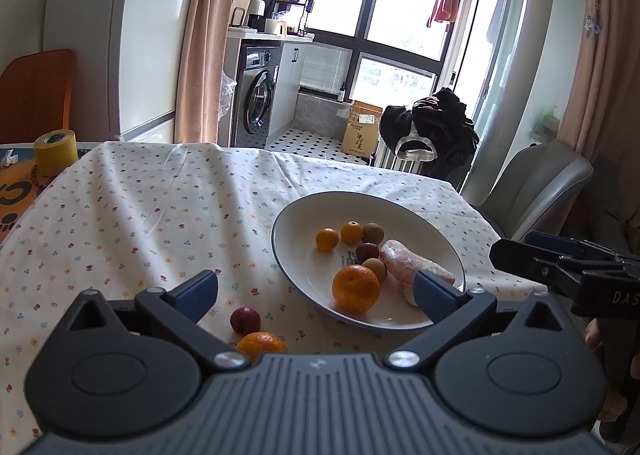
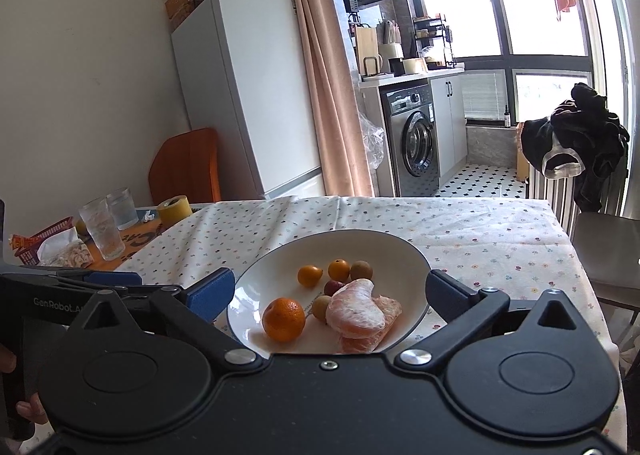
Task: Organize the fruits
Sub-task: 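Withdraw both tools from the bowl toward the small orange and date on the cloth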
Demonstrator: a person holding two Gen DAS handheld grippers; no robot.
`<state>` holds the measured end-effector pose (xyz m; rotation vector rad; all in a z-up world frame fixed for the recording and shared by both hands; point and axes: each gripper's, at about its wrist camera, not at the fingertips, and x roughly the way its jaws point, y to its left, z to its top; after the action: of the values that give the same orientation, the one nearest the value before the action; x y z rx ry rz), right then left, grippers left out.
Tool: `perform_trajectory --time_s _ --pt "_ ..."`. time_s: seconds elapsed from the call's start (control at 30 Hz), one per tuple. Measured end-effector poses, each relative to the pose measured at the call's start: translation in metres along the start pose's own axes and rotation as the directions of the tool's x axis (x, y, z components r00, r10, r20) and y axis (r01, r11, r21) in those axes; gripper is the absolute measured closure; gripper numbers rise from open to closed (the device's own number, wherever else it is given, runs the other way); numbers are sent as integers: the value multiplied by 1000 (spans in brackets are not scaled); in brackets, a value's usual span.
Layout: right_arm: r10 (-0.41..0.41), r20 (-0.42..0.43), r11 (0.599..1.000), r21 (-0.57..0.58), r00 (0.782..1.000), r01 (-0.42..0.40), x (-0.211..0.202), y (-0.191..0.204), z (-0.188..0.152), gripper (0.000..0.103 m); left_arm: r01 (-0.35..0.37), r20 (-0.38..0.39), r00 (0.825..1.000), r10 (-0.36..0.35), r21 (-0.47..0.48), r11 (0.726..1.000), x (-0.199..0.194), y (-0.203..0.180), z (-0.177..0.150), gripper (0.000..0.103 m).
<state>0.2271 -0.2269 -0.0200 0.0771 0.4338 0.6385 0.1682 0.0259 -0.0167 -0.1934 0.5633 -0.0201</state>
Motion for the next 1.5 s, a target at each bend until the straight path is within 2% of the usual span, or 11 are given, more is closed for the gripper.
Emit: perform_trajectory --time_s 0.3,0.5,0.97,1.17,1.33,1.5 --pt "0 1 1000 12 1000 0 -8 3 -5 0 -4 21 1000 5 -17 1000 -12 7 -6 0" --pt "28 -25 1000 11 999 -28 -10 8 -7 0 5 4 1000 -5 -28 1000 -17 12 -11 0" --pt "48 -71 999 27 996 -46 -10 14 -19 1 -49 -6 999 49 -40 998 -26 30 -24 0" --pt "76 -92 997 9 993 -76 -7 23 -23 5 -43 -5 999 43 -40 998 -26 36 -31 3" --pt "93 -115 996 10 989 -93 -1 28 -26 12 -36 -15 999 35 -39 999 -20 37 -37 12" --pt "111 -137 994 8 984 -111 5 32 -30 19 -24 -37 999 23 -35 999 -8 36 -40 29"
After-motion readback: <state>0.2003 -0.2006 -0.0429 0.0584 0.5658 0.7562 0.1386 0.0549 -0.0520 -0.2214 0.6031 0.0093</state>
